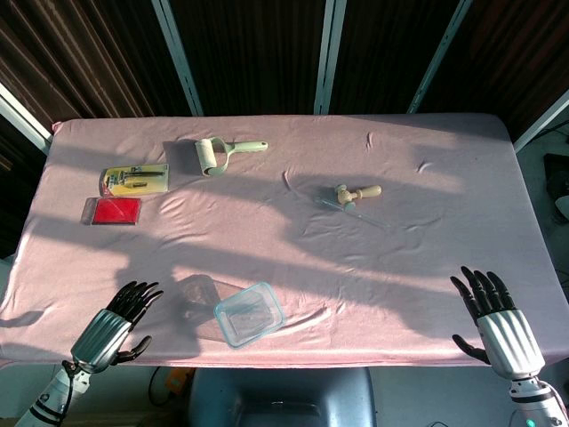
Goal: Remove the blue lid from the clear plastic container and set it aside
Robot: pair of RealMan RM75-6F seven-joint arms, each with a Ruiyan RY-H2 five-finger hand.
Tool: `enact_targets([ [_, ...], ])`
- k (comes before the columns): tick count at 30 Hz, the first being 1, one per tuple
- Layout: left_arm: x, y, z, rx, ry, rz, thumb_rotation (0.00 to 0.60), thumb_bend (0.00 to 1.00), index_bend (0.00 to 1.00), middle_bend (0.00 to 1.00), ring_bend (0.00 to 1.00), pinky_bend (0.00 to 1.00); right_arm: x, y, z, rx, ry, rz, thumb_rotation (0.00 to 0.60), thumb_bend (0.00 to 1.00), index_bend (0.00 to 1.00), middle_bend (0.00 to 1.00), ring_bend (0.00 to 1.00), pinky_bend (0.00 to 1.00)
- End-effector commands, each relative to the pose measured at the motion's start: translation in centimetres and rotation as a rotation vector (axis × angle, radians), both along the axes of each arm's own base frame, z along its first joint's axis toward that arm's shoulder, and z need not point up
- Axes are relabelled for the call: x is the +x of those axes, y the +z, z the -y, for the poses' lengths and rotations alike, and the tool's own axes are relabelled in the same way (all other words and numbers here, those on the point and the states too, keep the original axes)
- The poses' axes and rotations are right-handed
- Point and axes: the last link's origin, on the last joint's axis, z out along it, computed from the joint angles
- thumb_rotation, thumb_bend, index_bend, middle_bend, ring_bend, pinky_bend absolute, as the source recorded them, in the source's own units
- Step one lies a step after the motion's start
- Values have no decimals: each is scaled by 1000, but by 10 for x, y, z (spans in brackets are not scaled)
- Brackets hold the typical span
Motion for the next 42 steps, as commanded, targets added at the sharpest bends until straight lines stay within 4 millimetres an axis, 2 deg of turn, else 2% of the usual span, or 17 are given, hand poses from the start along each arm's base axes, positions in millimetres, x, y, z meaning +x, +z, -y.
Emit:
enact_targets([
  [1,2,-5,1,-31,-3,24,600,323,0,0,0,0,-1,-1,-1,8,2,-18,600,268,0,0,0,0],
  [3,7,-13,2,-73,-6,65,600,310,0,0,0,0,-2,-1,-2,15,0,-33,600,268,0,0,0,0],
  [6,27,-37,9,-203,-50,188,600,290,0,0,0,0,-5,0,-4,35,-2,-40,600,269,0,0,0,0],
  [8,42,-51,16,-280,-86,257,600,282,0,0,0,0,-7,-2,-4,54,3,-51,600,268,0,0,0,0],
  [14,90,-92,29,-367,-146,374,600,262,0,0,0,0,-6,-5,-6,86,13,-51,600,268,0,0,0,0],
  [22,137,-148,23,-285,-200,303,600,267,0,0,0,0,-4,-8,-8,140,15,-40,600,268,0,0,0,0],
  [32,155,-183,3,-161,-200,221,600,263,0,0,0,0,-6,-5,-8,153,8,-32,600,269,0,0,0,0],
  [37,151,-186,-14,-86,-172,180,600,269,0,0,0,0,-7,-3,-8,153,8,-28,600,268,0,0,0,0],
  [42,136,-182,-27,-63,-125,103,600,281,0,0,0,0,-7,-3,-8,155,8,-28,600,268,0,0,0,0],
])
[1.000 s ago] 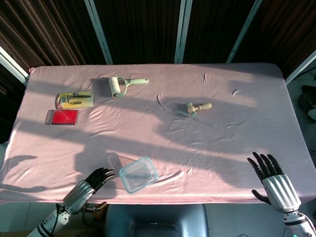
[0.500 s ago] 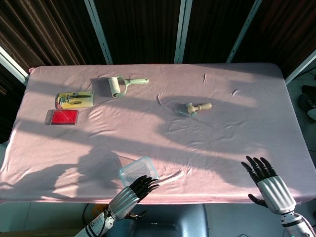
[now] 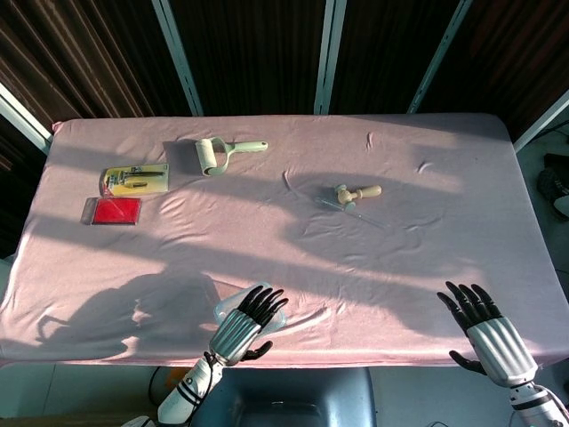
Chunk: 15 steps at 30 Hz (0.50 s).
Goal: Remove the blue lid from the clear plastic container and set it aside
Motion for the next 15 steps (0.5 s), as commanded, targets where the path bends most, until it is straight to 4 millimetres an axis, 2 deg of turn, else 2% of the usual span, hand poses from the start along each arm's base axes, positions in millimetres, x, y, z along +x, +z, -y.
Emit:
enact_targets([
  [1,-10,4,-7,11,23,-60,600,281,0,0,0,0,0,-1,0,0,0,-3,600,268,0,0,0,0],
  [9,-11,19,-16,23,51,-80,600,280,0,0,0,0,0,-4,1,5,-5,-9,600,268,0,0,0,0],
  [15,-12,28,-18,-69,106,-106,600,284,0,0,0,0,0,-5,1,9,-9,-13,600,268,0,0,0,0],
])
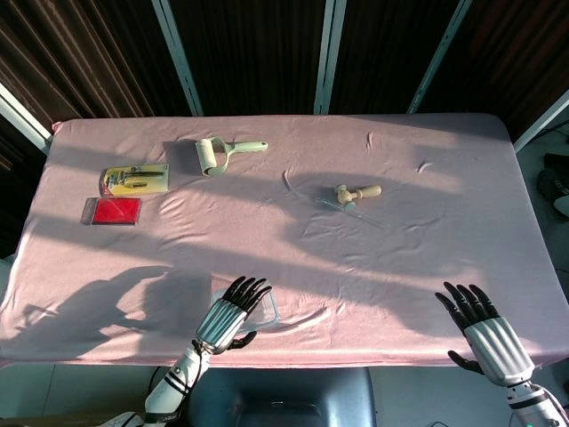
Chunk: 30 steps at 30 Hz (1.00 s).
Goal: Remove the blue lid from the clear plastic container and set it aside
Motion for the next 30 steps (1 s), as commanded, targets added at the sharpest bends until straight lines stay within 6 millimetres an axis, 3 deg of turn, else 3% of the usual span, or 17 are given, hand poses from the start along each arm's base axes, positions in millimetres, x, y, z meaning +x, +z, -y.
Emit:
enact_targets([
  [1,0,8,-3,-55,29,-25,600,285,0,0,0,0,0,0,0,1,0,0,600,268,0,0,0,0],
  [15,1,29,-19,-149,129,-73,600,289,0,0,0,0,0,2,-1,4,5,7,600,268,0,0,0,0],
  [30,3,45,-30,-141,132,-95,600,290,0,0,0,0,1,1,-2,8,6,3,600,268,0,0,0,0],
])
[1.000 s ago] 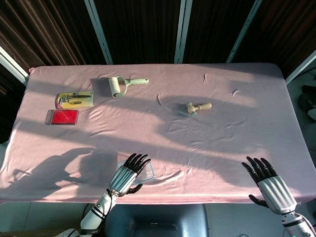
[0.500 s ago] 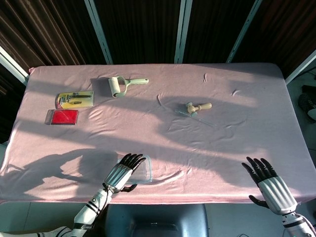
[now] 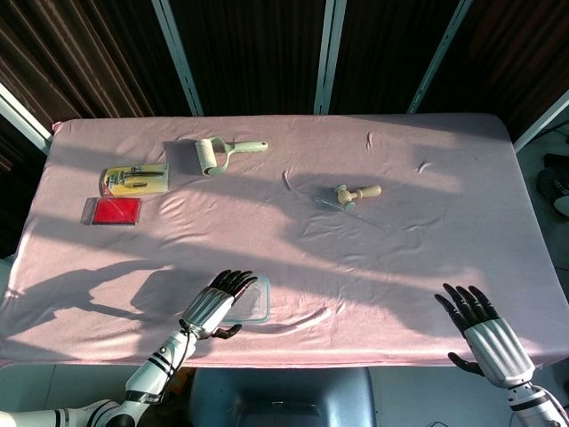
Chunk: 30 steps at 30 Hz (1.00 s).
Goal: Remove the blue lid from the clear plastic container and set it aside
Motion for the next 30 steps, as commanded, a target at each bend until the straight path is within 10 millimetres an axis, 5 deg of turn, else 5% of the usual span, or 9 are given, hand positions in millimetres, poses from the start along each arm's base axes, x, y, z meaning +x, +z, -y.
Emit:
enact_targets([
  [1,0,1,-1,-4,3,-4,600,290,0,0,0,0,0,0,0,0,0,0,600,268,0,0,0,0],
  [30,-7,4,-17,-47,84,-44,600,296,0,0,0,23,0,0,-1,8,3,-1,600,268,0,0,0,0],
])
